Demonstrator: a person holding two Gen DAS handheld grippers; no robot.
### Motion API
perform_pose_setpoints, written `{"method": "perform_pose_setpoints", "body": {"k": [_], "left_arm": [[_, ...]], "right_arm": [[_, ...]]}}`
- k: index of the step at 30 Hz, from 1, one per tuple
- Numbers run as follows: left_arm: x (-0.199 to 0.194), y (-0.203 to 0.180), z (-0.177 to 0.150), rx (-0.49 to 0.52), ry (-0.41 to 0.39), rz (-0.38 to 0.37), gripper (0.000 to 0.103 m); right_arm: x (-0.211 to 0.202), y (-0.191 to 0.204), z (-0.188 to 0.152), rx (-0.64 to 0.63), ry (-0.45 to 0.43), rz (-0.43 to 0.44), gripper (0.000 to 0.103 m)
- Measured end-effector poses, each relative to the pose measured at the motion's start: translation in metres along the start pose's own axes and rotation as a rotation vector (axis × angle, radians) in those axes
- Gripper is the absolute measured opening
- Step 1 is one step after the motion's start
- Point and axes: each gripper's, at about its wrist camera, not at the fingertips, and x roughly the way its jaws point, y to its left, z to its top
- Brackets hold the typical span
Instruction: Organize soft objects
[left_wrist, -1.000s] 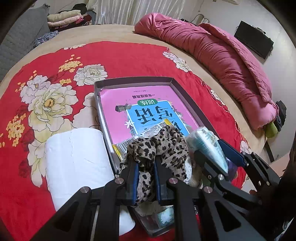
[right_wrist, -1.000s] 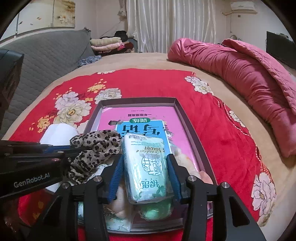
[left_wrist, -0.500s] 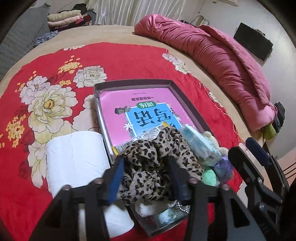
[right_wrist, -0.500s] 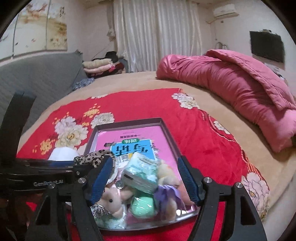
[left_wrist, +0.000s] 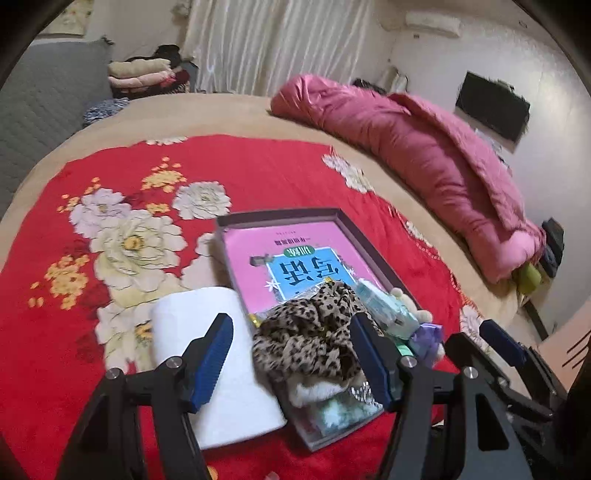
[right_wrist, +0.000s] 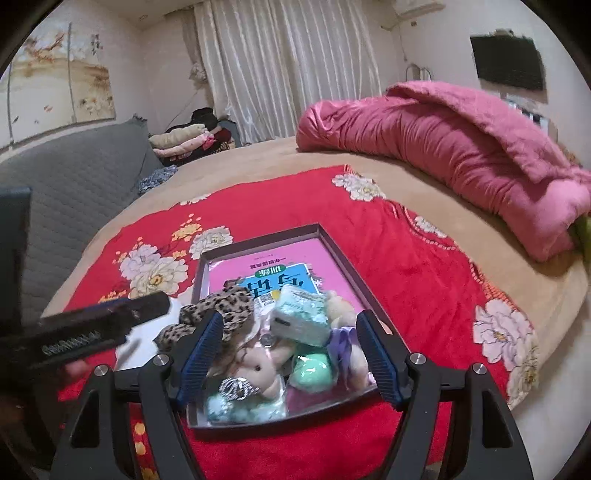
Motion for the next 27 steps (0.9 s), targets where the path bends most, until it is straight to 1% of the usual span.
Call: {"method": "perform_pose_setpoints", "body": {"k": [4,7,12,16,19,21,27], "left_arm": [[-0.029,0.01,-0.005,-0.006,-0.024,0.058,0.065],[-0.046,0.018,-0.01,-0.029,-0.023,0.06,0.065],[-0.07,0.026,-0.021,-0.027,-0.034,0.082,0.065],[-0.086,0.03,-0.03,-0.038,-0.04,0.089,0.065],[-0.095,0.032,-0.035,-0.044,-0.044,0.096,0.065],[-0.102,0.03,-0.04,-0.032,-0.048,0.124,0.065],[-0.121,0.025,-0.05,-0.024,-0.077,0.134,0.065]], "right_arm": [[-0.018,0.015,-0.002,-0.001,-0.017,-0.007,0.076],[-0.031,0.025,-0.005,0.007,-0.015,0.005,0.076],[-0.053,0.047,-0.01,-0.035,-0.018,0.007,0.076],[-0.065,0.055,-0.014,-0.034,0.001,0.019,0.076],[-0.074,0.061,-0.019,-0.056,0.001,0.011,0.076],[-0.078,0.066,-0.022,-0.077,0.011,0.007,0.076],[-0.089,0.071,-0.029,-0.112,0.015,-0.005,0.076]]}}
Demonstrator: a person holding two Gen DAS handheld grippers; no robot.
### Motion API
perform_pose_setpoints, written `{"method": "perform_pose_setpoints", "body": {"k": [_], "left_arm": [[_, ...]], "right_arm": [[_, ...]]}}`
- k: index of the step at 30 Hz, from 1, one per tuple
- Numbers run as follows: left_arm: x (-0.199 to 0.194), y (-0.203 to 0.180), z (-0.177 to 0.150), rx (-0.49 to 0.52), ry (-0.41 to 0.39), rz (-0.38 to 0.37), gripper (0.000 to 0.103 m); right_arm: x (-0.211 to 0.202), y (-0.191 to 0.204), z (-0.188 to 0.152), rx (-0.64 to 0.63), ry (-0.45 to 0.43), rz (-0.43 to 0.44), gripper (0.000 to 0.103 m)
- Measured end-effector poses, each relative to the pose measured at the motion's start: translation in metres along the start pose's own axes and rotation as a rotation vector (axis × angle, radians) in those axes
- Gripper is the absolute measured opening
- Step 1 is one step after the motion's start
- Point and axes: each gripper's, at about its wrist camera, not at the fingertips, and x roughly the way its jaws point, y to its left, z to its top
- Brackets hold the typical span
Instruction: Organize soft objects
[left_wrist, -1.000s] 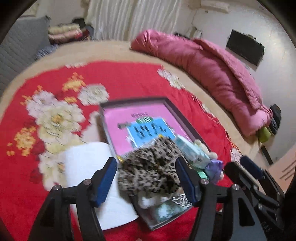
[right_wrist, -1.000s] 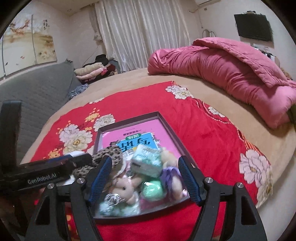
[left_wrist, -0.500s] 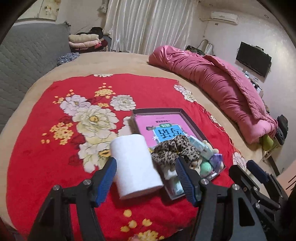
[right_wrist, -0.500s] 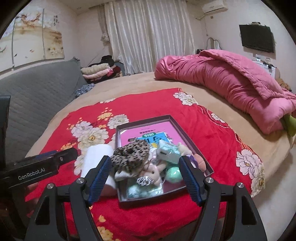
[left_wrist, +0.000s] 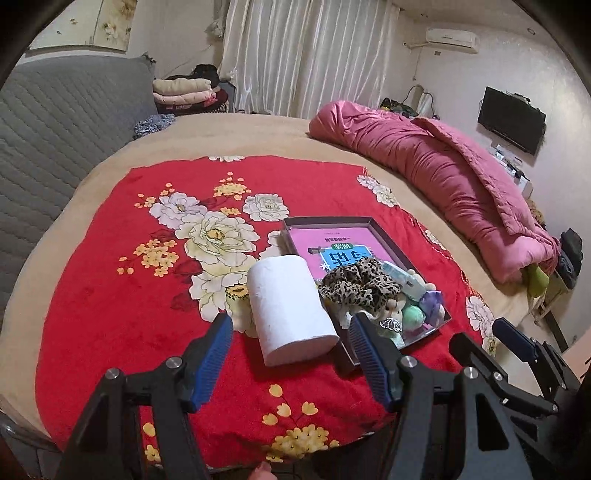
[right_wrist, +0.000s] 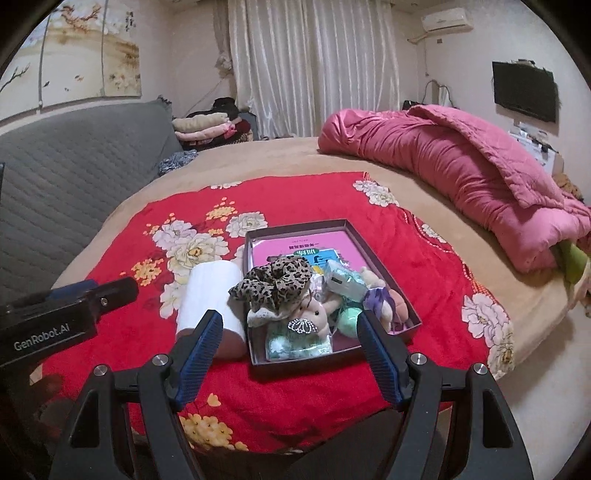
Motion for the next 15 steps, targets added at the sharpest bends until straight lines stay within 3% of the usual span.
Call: {"method": "perform_pose_setpoints", "body": {"k": [6,15], "left_arm": [[-0.01,0.001,-0.01,-0.024,-0.019,0.006,0.065],[-0.008,-0.003,-0.024,-0.011,0.016,0.012,0.065]], "right_arm": [[-0.012,0.001,0.0,-0.022,-0.027,-0.01,0.076],[-0.016,-0.001,-0.002,-0.019,-0.019,-0.006,0.076]]}}
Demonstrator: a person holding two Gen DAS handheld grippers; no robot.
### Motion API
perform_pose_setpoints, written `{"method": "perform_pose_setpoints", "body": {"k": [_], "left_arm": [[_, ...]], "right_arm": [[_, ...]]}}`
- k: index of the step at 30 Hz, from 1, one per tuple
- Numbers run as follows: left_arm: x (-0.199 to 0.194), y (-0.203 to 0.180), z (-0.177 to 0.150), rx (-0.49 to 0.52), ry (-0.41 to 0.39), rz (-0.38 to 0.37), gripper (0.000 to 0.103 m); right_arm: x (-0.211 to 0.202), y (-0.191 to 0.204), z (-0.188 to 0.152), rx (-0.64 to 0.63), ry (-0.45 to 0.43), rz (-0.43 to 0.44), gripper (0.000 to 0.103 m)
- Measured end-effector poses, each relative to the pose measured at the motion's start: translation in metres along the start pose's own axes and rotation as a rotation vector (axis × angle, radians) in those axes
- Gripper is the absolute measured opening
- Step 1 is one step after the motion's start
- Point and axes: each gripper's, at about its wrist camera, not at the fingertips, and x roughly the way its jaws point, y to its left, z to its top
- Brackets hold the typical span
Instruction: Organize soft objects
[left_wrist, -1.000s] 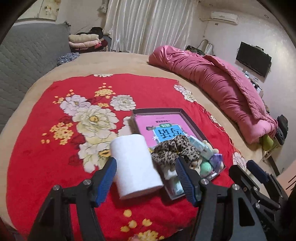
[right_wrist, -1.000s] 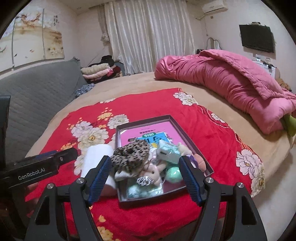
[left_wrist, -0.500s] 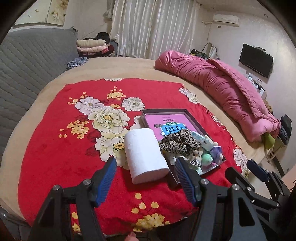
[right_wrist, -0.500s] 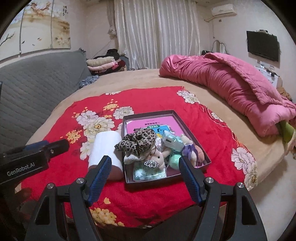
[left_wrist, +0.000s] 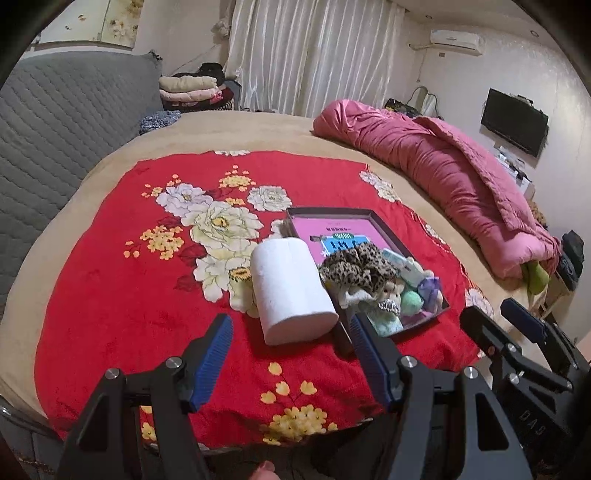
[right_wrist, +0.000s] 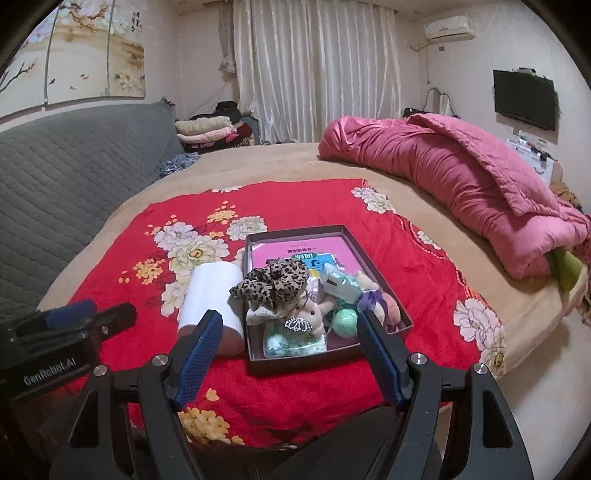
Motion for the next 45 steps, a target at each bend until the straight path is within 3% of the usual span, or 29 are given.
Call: {"method": "perform_pose_setpoints", "body": {"k": [7,15,33,45], "left_arm": [[0.008,-0.006,-0.008,0.006,0.037,0.012,0.065],[0.02,-0.01,-0.016,0.019,0.076,0.021,0.065],[0.046,-0.018,-0.024,0.026,0.132,0.049,0.065],[0.054,-0.023,-0.025,0.03,0.142,0.046,0.065]], "right_arm": [[0.005,-0.007,-0.013,0.04,0.05,0.006,0.076],[0.012,-0.013,-0.024,0.045,0.045,-0.023,0.076],[0.05,-0.036,-0.052,0.138,0.191,-0.052,0.076],[0.049,-0.028,-0.051,0.1,0.178,-0.062,0.076]]}}
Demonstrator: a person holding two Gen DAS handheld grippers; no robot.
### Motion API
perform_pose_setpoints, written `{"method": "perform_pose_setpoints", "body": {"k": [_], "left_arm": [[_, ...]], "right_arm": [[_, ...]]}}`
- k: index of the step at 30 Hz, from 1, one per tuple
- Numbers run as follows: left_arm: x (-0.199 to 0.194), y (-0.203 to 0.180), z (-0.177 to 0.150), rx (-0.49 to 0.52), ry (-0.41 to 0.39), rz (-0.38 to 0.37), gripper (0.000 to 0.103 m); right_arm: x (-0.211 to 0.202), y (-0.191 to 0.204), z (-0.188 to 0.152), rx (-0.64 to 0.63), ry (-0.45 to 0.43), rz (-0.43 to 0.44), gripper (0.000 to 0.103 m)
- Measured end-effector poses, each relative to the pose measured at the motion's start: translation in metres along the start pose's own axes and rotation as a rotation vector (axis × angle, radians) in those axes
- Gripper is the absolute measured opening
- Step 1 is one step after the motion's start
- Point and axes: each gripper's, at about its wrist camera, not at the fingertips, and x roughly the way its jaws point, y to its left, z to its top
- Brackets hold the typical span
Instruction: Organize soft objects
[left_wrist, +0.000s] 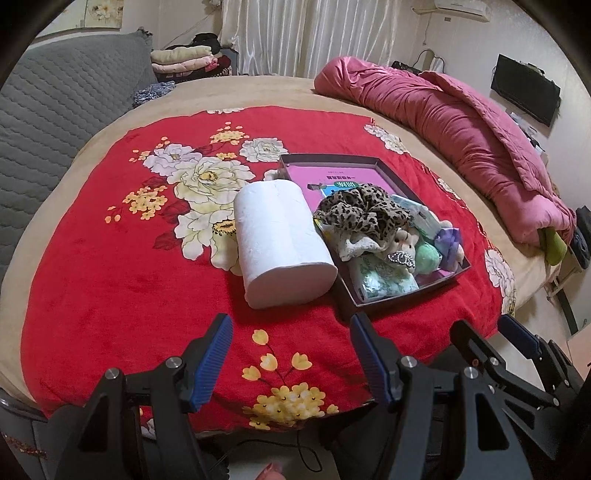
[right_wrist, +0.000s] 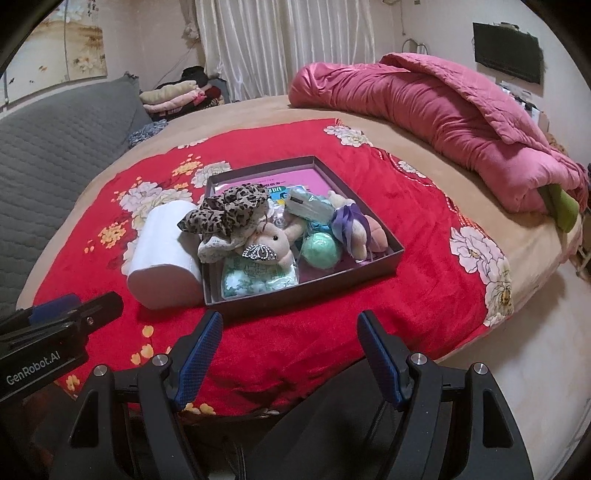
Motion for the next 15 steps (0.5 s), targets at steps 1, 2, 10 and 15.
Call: {"method": "perform_pose_setpoints", "body": {"k": [1,2,10,15], "left_arm": [[0.0001,0.0002,0.0001,-0.001,0.0,0.001,0.065],[0.0005,0.0004,-0.0001,-0.004,0.0,0.001,0.065],[0.0006,0.0022,-0.0002,-0.014,0.007,0.001,0.066],[0.0017,0.0035,-0.0003,-0.019,0.013,0.005,0.065]], "right_arm": [[-0.0003,0.0003,0.0,-0.001,-0.001,-0.003,0.076],[-0.0011,0.0004,0.0001,-0.002,-0.005,-0.005,0.076],[-0.0031,0.0047,0.0005,-0.026,-0.016,-0.011,0.076],[-0.0027,0.0056,0.0006,-0.031,-0.014,-0.01,0.076]]}}
